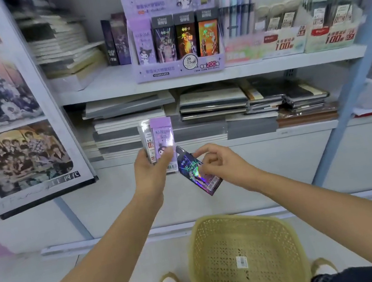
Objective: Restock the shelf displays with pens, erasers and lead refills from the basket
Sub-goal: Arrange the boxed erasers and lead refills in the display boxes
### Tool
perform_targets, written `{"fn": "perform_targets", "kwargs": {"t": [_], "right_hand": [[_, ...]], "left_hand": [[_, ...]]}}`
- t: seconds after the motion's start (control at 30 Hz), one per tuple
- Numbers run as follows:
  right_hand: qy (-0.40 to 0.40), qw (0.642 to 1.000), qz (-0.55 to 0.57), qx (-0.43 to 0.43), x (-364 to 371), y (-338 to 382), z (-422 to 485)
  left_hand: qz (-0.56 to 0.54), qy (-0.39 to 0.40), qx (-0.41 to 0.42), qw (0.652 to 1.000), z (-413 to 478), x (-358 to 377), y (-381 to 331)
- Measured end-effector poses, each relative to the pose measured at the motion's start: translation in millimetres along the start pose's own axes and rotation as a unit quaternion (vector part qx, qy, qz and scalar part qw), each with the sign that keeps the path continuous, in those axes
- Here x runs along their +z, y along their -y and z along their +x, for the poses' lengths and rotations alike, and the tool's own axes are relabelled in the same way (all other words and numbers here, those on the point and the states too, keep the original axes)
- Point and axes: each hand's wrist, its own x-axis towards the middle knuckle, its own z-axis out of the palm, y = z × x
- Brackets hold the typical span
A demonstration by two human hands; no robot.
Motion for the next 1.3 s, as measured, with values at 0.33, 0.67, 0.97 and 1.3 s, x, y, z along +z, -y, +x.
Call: {"fn": "perform_targets", "kwargs": {"t": [0.33, 0.67, 0.97, 1.3], "right_hand": [[-0.037, 0.984, -0.085, -0.152, -37, 128, 51], [-0.176, 0.95, -0.098, -0.239, -85, 227, 136], [-0.136, 0.933, -0.225, -0.247, -50, 213, 181], [-0.084, 0.886, -0.382, -0.247, -49, 224, 203]], "left_hand": [[-0.032, 0.042, 0.071, 0.996, 40, -1, -106], [-0.041, 0.038, 0.103, 0.993, 97, -16, -165], [-0.051, 0.041, 0.1, 0.993, 123, -31, -157], [-0.052, 0.053, 0.081, 0.994, 129, -39, -148]]}}
